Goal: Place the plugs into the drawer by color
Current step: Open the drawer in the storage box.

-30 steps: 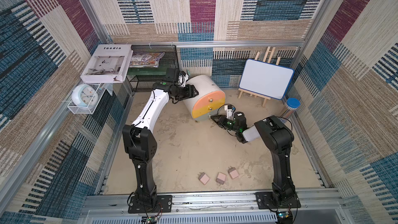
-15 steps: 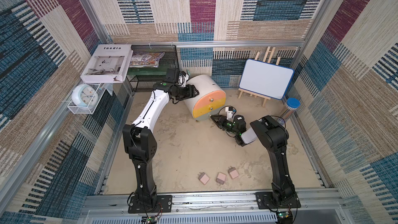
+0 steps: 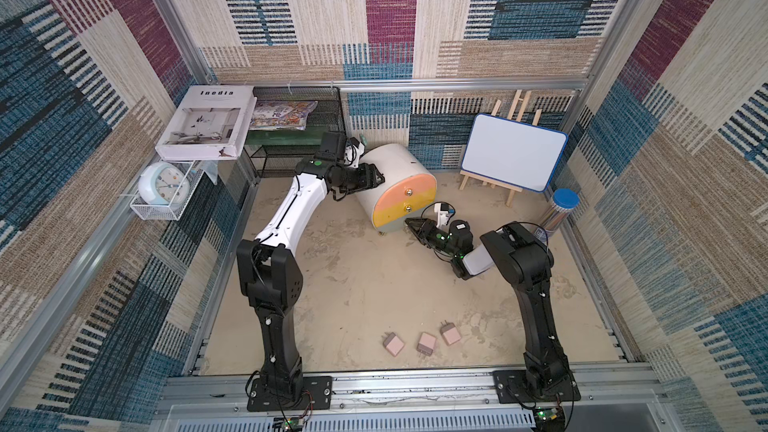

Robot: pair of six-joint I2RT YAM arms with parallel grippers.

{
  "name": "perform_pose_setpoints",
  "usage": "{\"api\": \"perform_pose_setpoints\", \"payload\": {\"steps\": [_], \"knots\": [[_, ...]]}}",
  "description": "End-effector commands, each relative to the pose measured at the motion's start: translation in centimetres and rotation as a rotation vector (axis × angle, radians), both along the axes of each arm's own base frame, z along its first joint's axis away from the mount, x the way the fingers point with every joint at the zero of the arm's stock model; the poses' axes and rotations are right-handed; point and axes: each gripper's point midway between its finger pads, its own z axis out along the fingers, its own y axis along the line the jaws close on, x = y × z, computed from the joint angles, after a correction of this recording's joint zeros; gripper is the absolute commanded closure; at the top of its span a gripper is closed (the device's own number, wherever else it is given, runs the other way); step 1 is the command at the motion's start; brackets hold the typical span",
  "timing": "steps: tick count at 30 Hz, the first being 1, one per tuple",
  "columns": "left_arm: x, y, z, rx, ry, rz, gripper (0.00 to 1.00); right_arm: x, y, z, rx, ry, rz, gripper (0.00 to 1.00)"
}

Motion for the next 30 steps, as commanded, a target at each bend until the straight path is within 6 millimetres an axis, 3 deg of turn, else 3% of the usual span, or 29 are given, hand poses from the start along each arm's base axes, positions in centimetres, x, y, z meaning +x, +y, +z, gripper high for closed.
{"api": "perform_pose_setpoints", "payload": {"steps": [1, 14, 22, 30], "knots": [[-0.8, 0.2, -1.2, 0.024, 0.051, 0.000, 0.30, 0.4, 0.0, 0.6, 0.010, -0.027, -0.011, 0.63], [-0.9, 0.3, -1.3, 0.034, 0.048, -0.001, 0.30, 0.7, -0.1, 1.2, 0.004, -0.046, -0.016, 0.75], [-0.6, 0.5, -1.9, 0.041, 0.057, 0.005, 0.30, -0.8, -0.4, 2.3, -0.046, -0.053, -0.009, 0.81], [-0.5, 0.5, -2.3, 0.044, 0.062, 0.009, 0.30, -2.6, -0.8, 1.3, -0.097, -0.024, -0.003, 0.81]]}}
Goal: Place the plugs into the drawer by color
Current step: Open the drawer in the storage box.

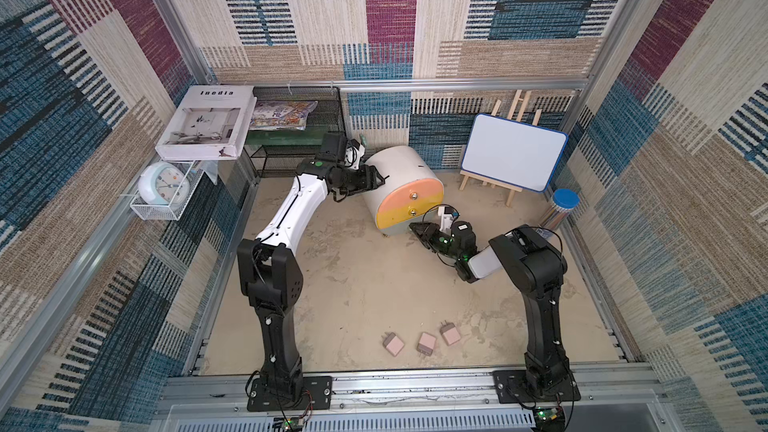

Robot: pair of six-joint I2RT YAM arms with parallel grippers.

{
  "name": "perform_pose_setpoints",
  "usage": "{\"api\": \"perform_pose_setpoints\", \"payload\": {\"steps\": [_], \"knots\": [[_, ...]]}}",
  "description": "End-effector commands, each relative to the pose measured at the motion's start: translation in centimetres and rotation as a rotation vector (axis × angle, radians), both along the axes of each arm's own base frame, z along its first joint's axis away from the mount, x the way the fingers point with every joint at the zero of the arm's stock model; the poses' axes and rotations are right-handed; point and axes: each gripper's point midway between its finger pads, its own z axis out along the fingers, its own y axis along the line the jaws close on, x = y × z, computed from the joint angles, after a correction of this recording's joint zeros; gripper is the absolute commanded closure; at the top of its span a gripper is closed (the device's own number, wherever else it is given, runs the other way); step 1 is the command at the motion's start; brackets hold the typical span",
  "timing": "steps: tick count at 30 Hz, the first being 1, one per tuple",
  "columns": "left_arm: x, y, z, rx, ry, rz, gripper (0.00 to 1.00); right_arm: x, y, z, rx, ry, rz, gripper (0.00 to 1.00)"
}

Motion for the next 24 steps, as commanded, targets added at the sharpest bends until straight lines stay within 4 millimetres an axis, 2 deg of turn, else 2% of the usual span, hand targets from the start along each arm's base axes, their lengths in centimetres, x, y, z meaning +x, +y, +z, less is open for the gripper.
{"api": "perform_pose_setpoints", "payload": {"steps": [1, 6, 14, 24], "knots": [[-0.4, 0.4, -1.7, 0.037, 0.049, 0.007, 0.30, -0.6, 0.5, 1.4, -0.006, -0.057, 0.040, 0.81], [-0.5, 0.5, -1.7, 0.044, 0.043, 0.002, 0.30, -0.8, 0.3, 0.9, -0.057, -0.023, 0.048, 0.83], [-0.3, 0.7, -1.6, 0.060, 0.032, 0.007, 0.30, -1.6, 0.1, 2.8, -0.106, -0.059, 0.063, 0.83], [-0.2, 0.7, -2.0, 0.063, 0.039, 0.008, 0.30, -3.3, -0.5, 0.1, -0.174, 0.023, 0.079, 0.84]]}}
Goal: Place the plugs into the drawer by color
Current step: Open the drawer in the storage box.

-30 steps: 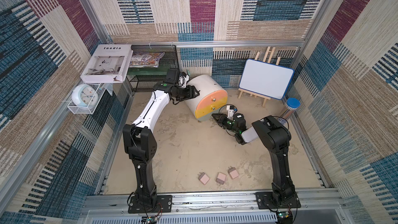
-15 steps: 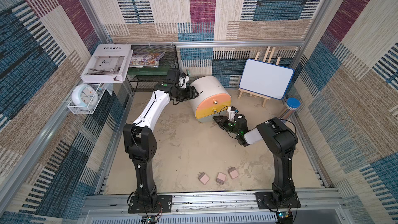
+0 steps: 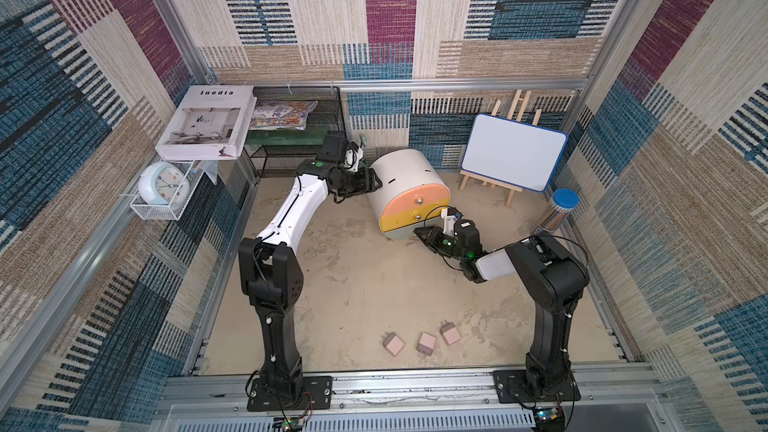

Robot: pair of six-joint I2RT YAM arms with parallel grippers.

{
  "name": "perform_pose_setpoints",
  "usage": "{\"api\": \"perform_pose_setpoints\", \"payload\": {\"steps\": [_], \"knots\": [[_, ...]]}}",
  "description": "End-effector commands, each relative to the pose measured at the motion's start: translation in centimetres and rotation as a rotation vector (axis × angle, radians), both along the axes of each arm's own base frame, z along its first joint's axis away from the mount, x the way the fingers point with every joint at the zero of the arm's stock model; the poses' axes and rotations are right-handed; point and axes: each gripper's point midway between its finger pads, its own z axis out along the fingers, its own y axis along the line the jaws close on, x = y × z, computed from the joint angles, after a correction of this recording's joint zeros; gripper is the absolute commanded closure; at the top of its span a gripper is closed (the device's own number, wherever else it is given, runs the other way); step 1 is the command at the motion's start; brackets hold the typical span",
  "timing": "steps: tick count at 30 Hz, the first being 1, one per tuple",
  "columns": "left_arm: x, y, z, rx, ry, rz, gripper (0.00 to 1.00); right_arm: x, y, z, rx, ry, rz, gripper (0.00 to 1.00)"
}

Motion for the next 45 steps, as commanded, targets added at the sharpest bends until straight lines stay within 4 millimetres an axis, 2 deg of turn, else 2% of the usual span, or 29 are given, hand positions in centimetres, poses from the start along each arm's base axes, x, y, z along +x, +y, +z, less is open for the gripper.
{"api": "perform_pose_setpoints", "payload": {"steps": [1, 6, 15, 22, 32, 36, 40, 43, 45], "knots": [[-0.3, 0.2, -1.2, 0.024, 0.030, -0.005, 0.30, -1.5, 0.9, 0.2, -0.024, -0.005, 0.079, 0.84], [-0.3, 0.1, -0.7, 0.028, 0.008, -0.017, 0.30, -2.6, 0.8, 0.9, -0.079, -0.020, 0.096, 0.84], [-0.1, 0.1, -1.1, 0.030, 0.020, -0.007, 0.30, -6.1, -0.2, -0.3, -0.126, 0.024, 0.105, 0.85], [-0.1, 0.1, -1.4, 0.029, 0.029, -0.003, 0.30, -8.5, -0.5, -0.2, -0.150, 0.035, 0.105, 0.84], [-0.2, 0.0, -1.3, 0.022, 0.030, -0.006, 0.30, -10.4, -1.0, -0.1, -0.175, 0.040, 0.098, 0.83], [-0.5, 0.0, -0.9, 0.019, 0.024, -0.011, 0.30, -10.4, -1.2, 1.8, -0.214, -0.033, 0.109, 0.76], [-0.9, -0.4, 0.6, 0.016, -0.015, -0.033, 0.29, -9.6, -2.0, 5.3, -0.412, -0.175, 0.153, 0.65], [-0.9, -0.8, 1.9, -0.001, -0.049, -0.063, 0.29, -9.6, -2.0, 7.5, -0.610, -0.295, 0.284, 0.58], [-0.8, -1.2, 2.4, -0.013, -0.064, -0.086, 0.29, -9.8, -1.3, 8.4, -0.699, -0.367, 0.405, 0.54]]}}
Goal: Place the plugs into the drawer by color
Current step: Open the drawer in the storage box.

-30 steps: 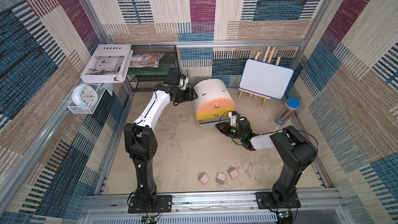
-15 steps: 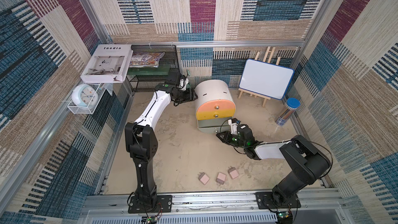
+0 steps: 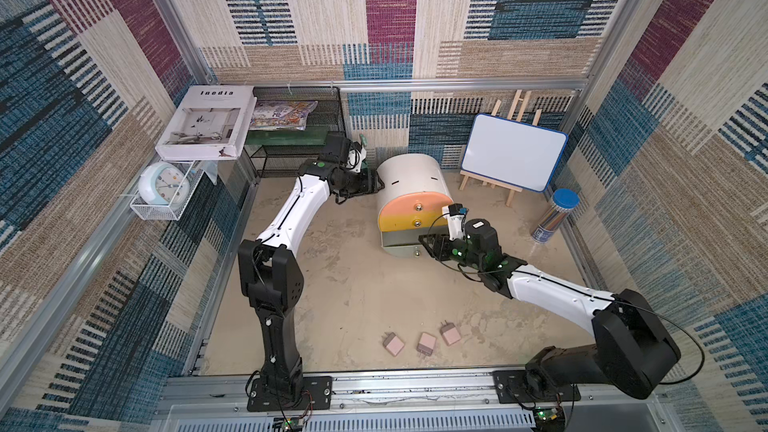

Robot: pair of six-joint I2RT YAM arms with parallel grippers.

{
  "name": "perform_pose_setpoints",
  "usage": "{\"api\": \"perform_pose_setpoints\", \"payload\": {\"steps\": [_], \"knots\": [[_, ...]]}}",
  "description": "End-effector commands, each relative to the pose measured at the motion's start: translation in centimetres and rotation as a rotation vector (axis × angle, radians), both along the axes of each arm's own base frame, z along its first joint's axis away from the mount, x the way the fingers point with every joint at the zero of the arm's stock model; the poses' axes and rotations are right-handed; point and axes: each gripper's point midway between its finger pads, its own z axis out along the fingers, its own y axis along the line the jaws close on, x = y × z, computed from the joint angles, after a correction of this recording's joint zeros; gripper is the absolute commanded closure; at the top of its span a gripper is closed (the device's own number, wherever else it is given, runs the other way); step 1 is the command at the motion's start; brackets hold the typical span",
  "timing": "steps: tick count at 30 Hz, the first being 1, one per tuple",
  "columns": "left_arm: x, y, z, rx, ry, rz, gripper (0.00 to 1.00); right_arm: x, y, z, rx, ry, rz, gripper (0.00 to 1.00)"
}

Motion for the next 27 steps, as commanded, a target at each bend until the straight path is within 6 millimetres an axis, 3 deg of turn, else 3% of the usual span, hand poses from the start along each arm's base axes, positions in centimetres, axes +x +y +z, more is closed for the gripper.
{"api": "perform_pose_setpoints", "payload": {"steps": [1, 8, 15, 21, 27], "knots": [[-0.1, -0.6, 1.3, -0.025, -0.039, -0.060, 0.29, -1.6, -0.5, -2.6, -0.353, -0.049, 0.214, 0.53], [0.5, -1.8, 1.5, -0.046, -0.031, -0.108, 0.28, 1.4, 1.3, -4.4, -0.666, -0.030, 0.413, 0.45], [0.2, -2.0, 0.3, -0.036, -0.005, -0.115, 0.27, 3.4, 3.0, -3.9, -0.785, -0.100, 0.484, 0.39], [0.1, -1.8, -0.2, -0.031, 0.010, -0.108, 0.26, 2.4, 4.4, -5.7, -0.815, -0.071, 0.551, 0.39], [0.3, -1.8, -0.7, -0.032, 0.024, -0.097, 0.26, 1.9, 4.3, -7.3, -0.848, -0.064, 0.561, 0.39]]}}
